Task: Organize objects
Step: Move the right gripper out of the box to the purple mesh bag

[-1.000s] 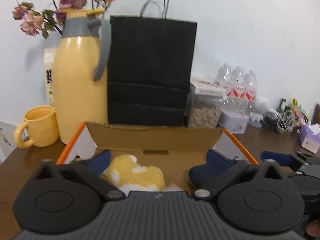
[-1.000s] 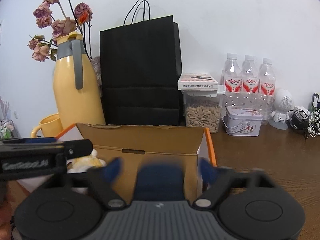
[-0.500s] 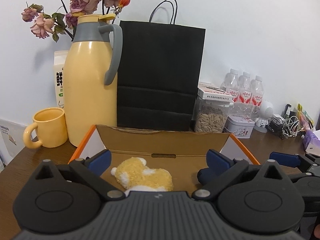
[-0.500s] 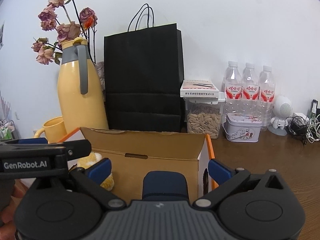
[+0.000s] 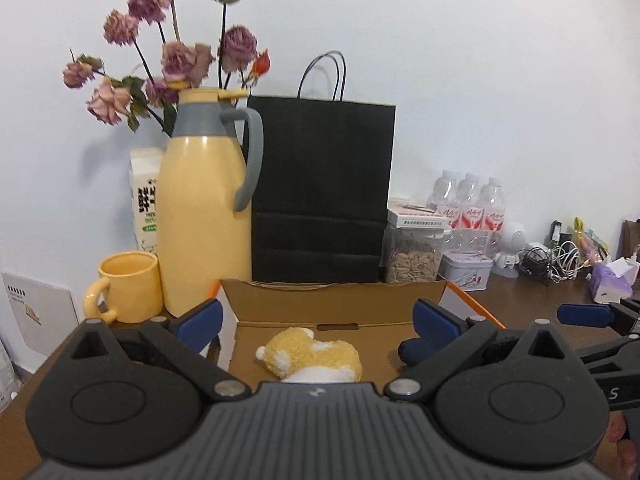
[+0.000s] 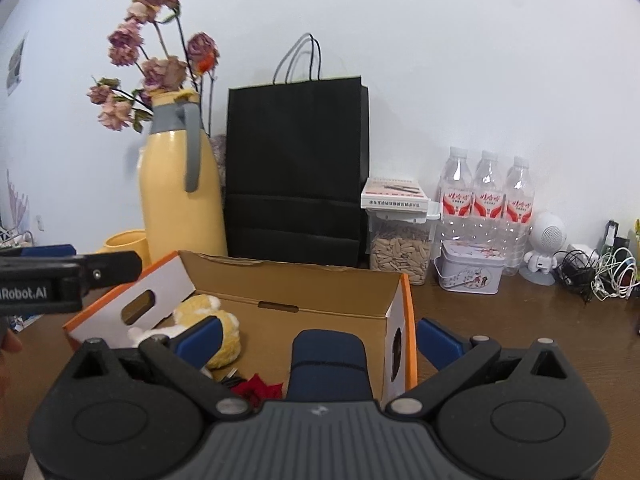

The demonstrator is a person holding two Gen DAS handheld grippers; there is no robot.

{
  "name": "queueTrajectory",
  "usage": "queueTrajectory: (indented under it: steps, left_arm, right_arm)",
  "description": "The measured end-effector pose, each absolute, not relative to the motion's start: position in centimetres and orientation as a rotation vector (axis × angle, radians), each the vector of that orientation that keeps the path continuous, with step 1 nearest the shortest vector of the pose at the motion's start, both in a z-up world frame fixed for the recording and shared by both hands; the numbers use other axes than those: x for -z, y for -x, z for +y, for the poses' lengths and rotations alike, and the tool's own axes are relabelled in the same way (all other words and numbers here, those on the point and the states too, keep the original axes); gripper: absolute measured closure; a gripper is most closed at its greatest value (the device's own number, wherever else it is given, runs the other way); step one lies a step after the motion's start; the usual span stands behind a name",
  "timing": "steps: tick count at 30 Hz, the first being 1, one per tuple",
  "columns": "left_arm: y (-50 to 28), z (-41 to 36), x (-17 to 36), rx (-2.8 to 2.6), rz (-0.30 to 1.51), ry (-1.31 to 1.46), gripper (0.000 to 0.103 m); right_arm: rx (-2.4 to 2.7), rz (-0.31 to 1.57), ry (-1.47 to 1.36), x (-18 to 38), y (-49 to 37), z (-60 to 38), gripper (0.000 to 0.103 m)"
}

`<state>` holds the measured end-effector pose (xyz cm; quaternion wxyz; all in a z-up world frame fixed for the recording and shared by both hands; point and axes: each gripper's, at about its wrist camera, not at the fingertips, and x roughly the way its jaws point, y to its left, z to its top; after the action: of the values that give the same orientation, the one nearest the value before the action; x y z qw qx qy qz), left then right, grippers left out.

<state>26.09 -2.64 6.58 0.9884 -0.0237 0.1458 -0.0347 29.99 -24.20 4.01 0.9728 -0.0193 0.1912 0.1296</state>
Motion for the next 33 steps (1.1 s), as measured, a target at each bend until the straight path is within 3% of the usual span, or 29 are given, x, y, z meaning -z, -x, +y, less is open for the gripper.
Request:
queueTrajectory:
  steps: [15, 33]
  left_arm:
    - [-18.2, 0.4, -1.4, 0.037, 0.391, 0.042, 0.0]
    - [-15.5, 1.5, 1.0, 0.012, 0.424, 0.046, 0.0]
  right_arm:
    - [-0.292, 0.4, 0.034, -0.5, -21.6, -24.4, 0.0]
    - [-0.373, 0.444, -0.016, 1.7, -18.4, -23.9, 0.0]
